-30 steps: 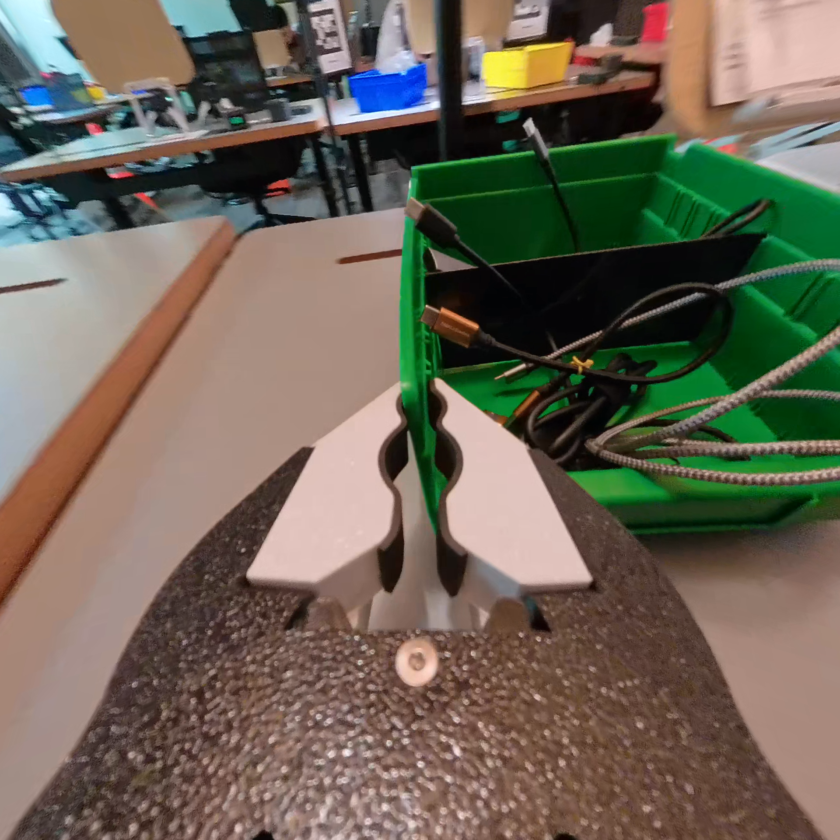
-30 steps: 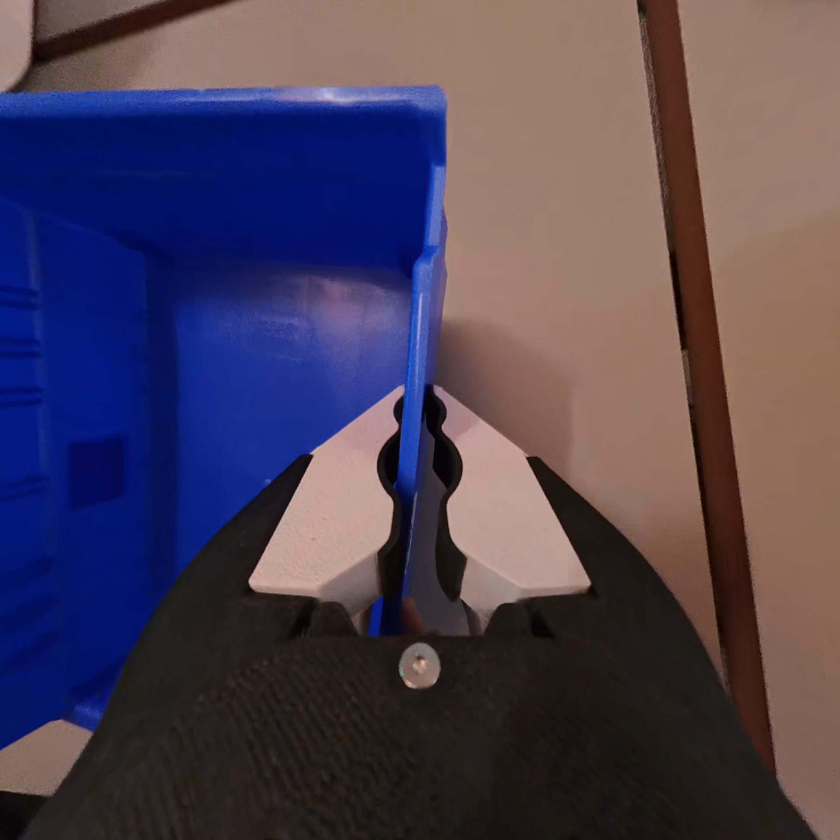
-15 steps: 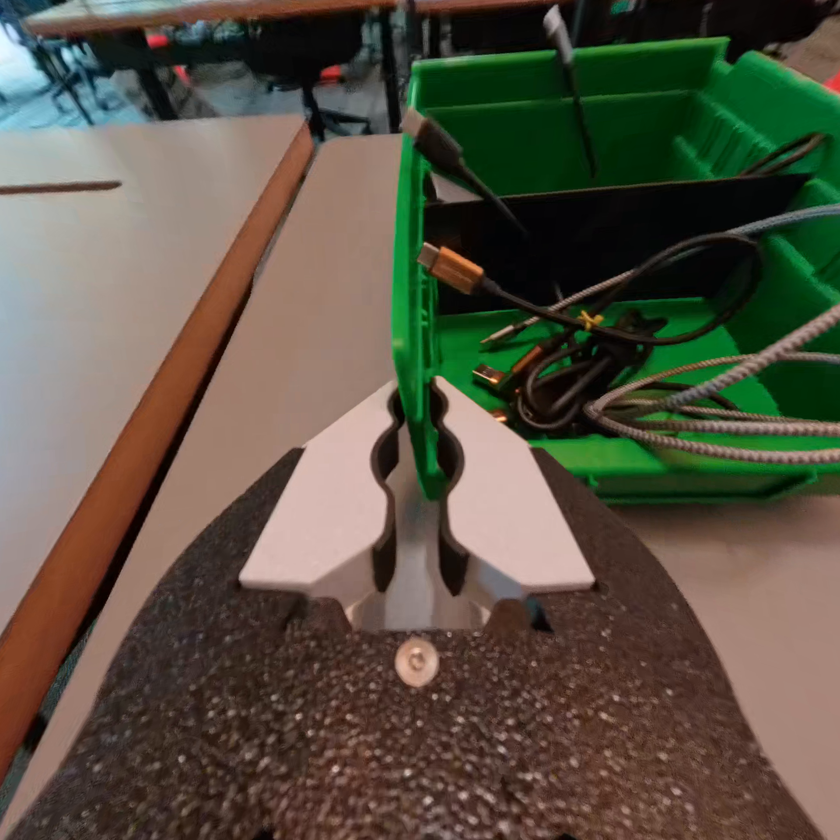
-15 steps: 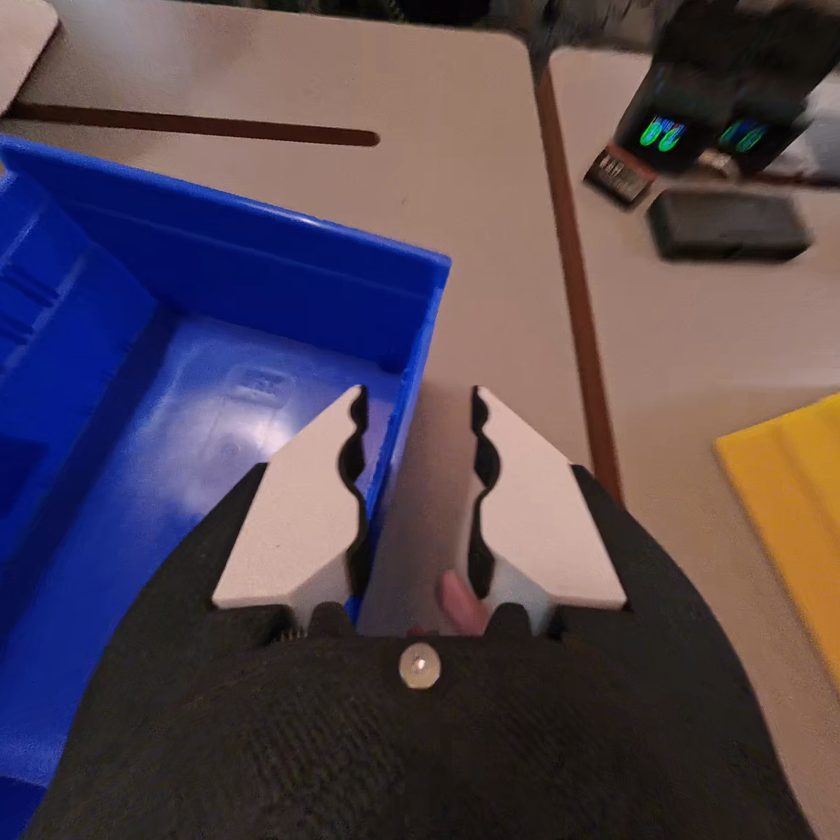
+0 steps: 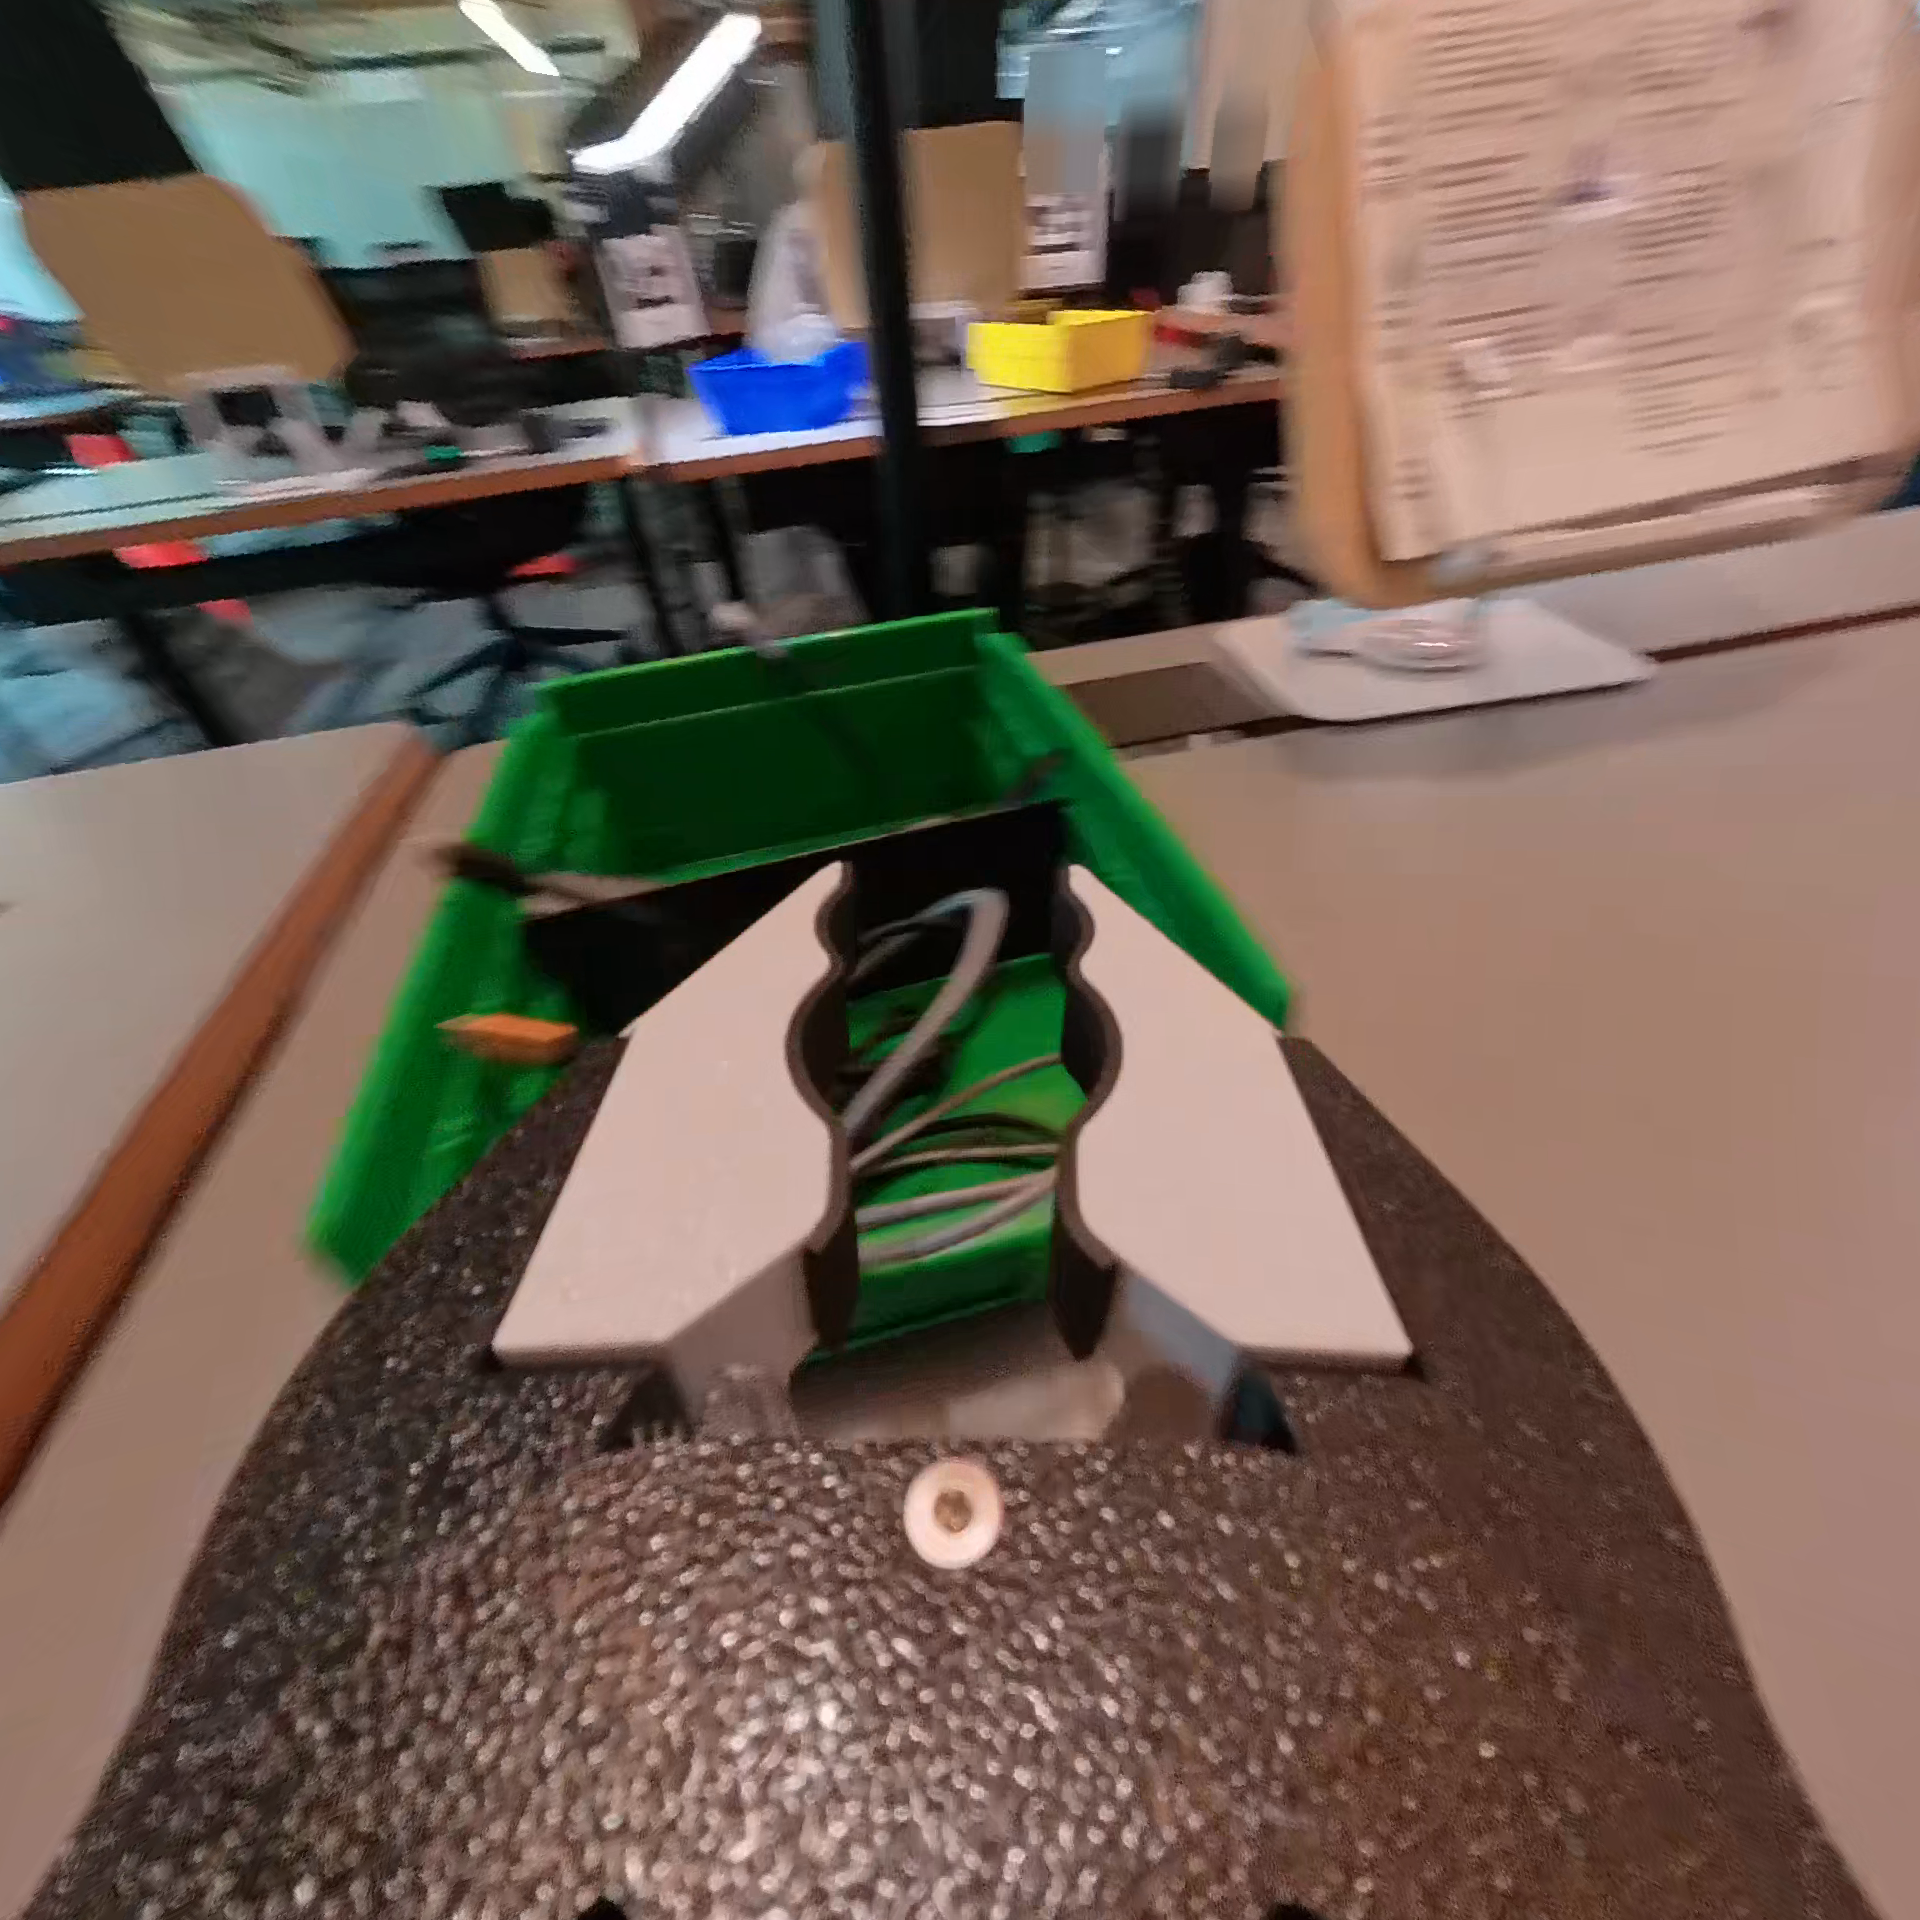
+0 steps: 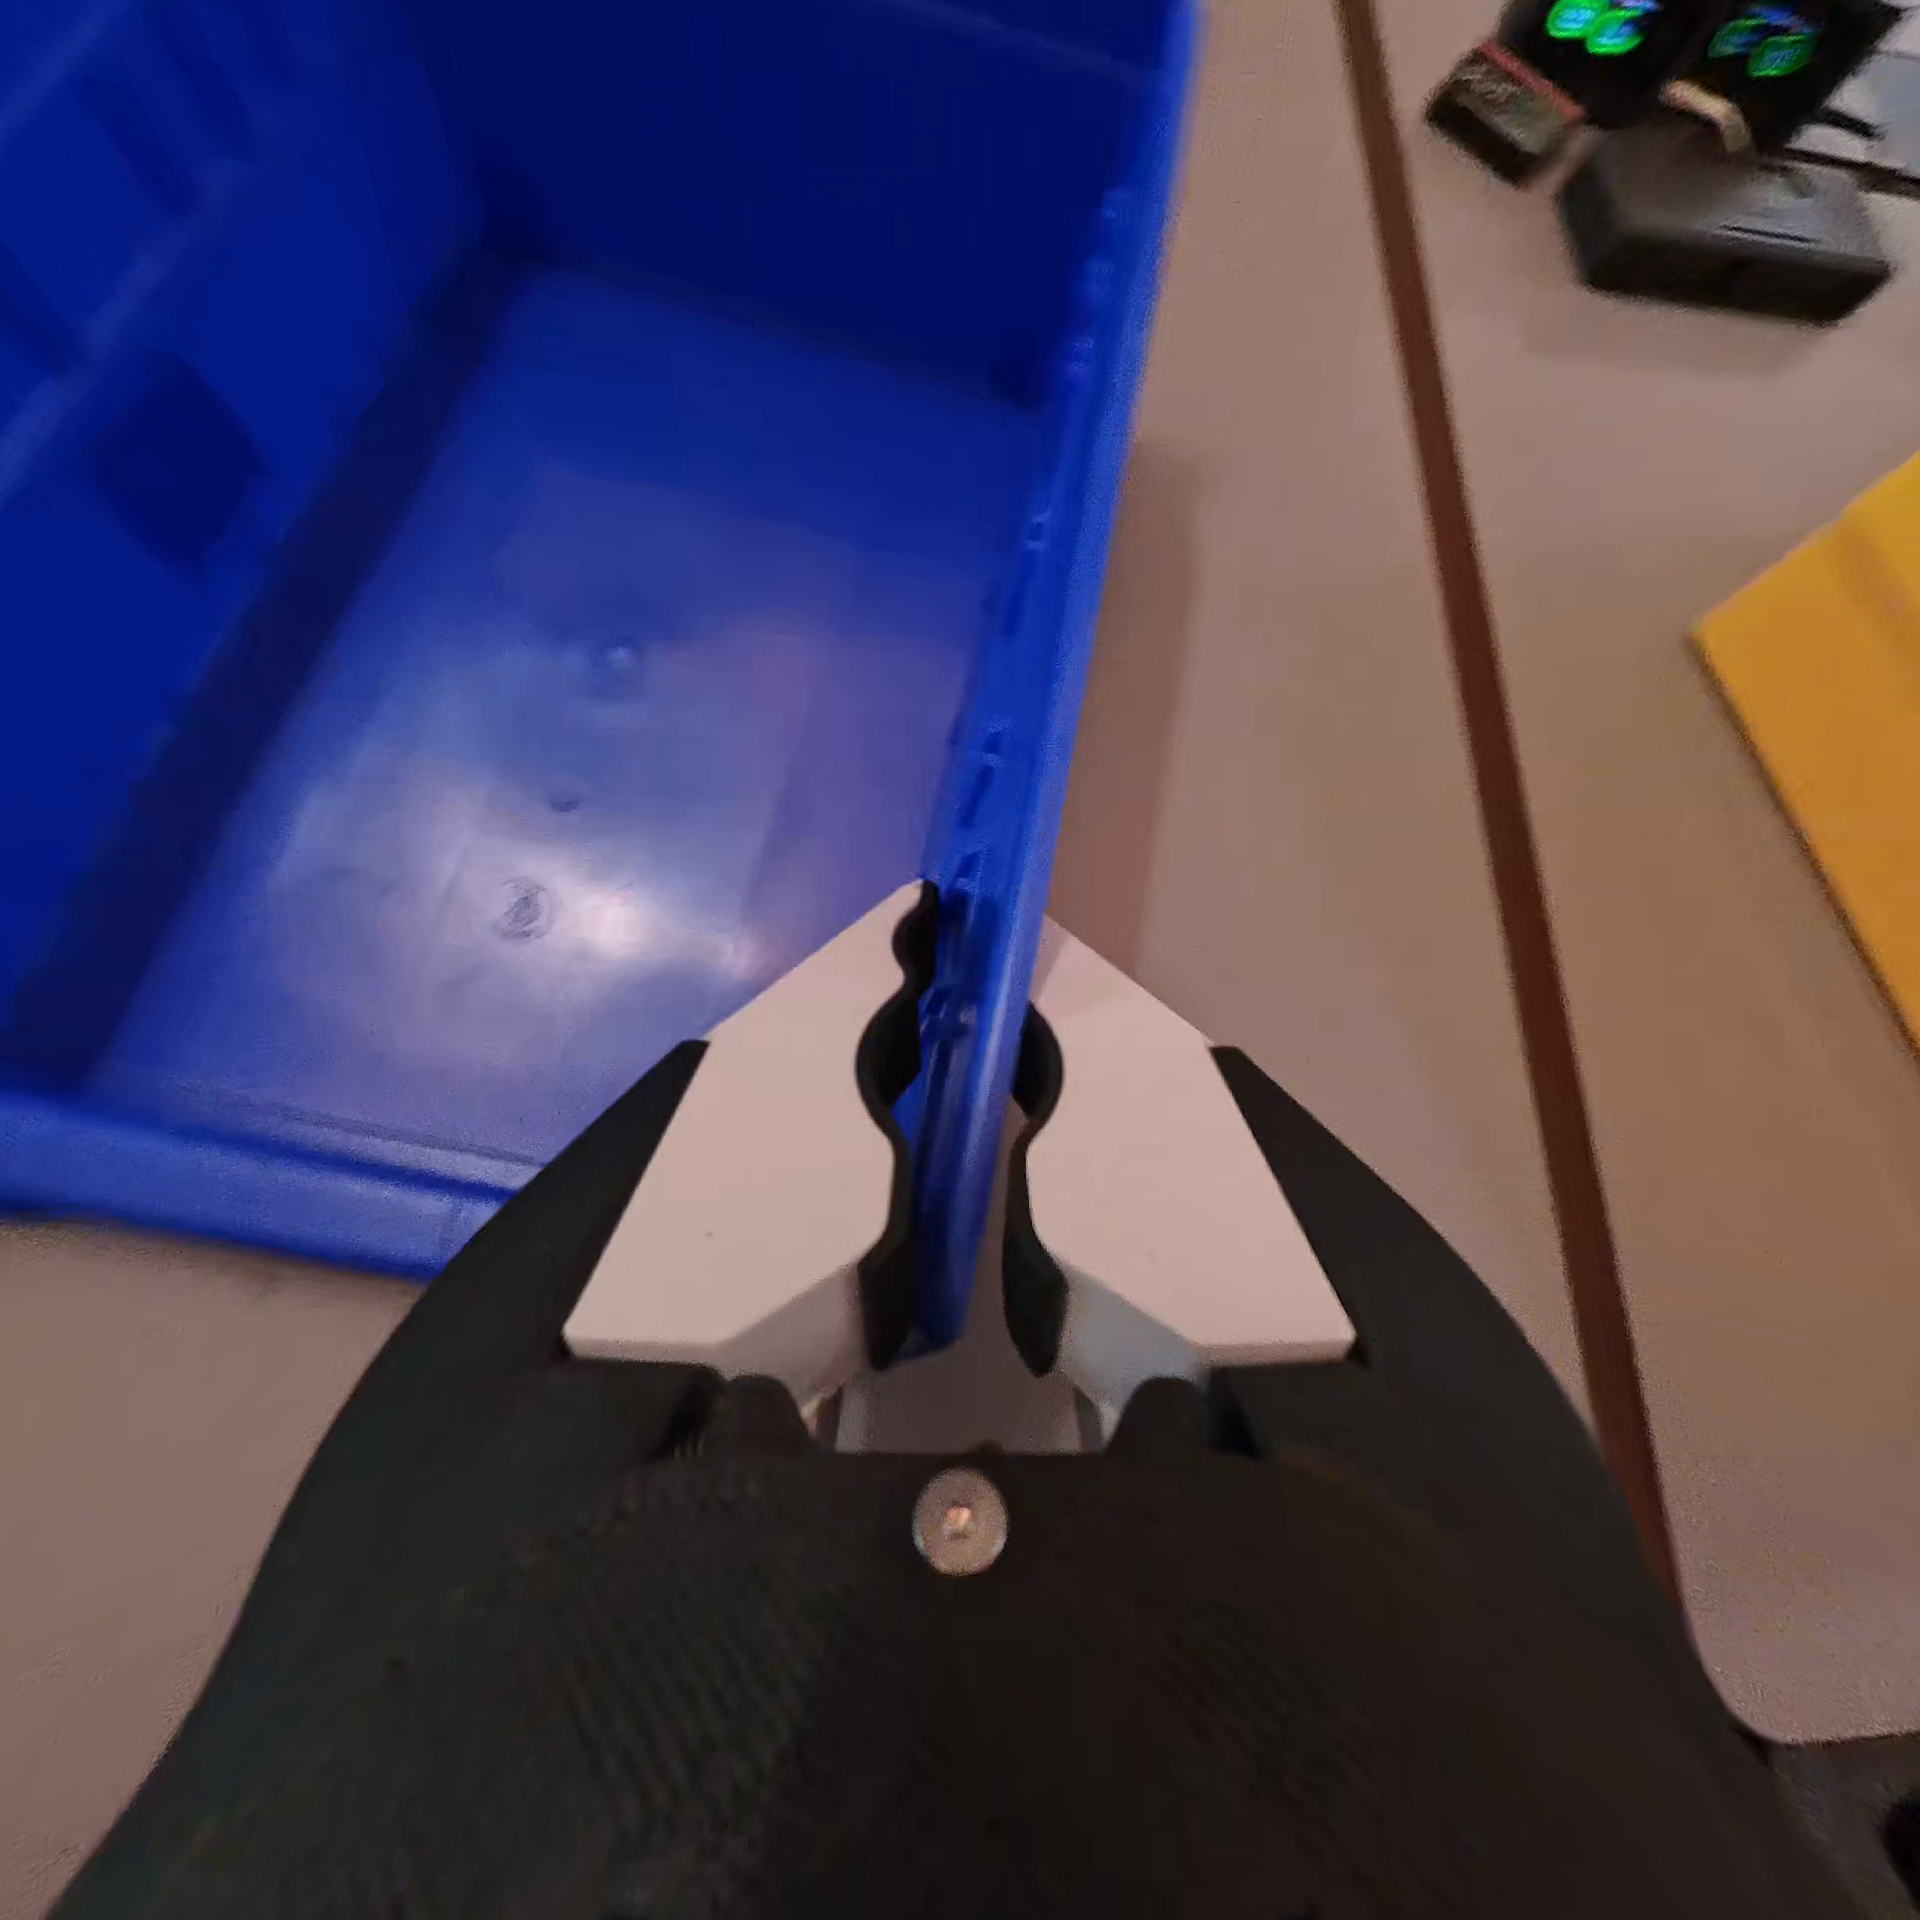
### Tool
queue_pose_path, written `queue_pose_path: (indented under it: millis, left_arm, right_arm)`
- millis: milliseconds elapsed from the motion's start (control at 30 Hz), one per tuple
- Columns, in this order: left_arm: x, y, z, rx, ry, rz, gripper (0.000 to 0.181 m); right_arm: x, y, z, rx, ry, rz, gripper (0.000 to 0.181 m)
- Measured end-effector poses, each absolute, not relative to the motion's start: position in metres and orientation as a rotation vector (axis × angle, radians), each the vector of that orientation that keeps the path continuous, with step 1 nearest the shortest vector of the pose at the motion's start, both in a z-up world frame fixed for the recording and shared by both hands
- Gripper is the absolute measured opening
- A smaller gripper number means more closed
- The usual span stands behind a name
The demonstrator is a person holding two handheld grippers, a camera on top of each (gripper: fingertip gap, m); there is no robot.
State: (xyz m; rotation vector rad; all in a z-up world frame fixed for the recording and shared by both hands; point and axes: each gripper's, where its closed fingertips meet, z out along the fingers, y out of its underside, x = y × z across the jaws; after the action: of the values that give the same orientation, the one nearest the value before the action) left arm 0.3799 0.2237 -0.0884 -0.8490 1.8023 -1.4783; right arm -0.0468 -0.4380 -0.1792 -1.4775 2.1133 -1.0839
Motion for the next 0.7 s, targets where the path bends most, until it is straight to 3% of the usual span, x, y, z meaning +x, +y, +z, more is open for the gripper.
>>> queue_pose_path:
  millis: [200,367,700]
  left_arm:
    - [0.370,0.158,-0.131,-0.799,2.057,-1.376,0.057]
    - [0.369,0.146,-0.150,-0.752,2.048,-1.273,0.011]
    - [0.354,0.161,-0.151,-0.866,1.967,-1.143,0.001]
  right_arm:
    - [-0.010,-0.465,-0.176,-1.268,2.102,-1.072,0.003]
    - [0.026,-0.491,-0.175,-1.284,2.135,-1.174,0.005]
    - [0.100,-0.511,-0.174,-1.262,2.028,-1.156,0.004]
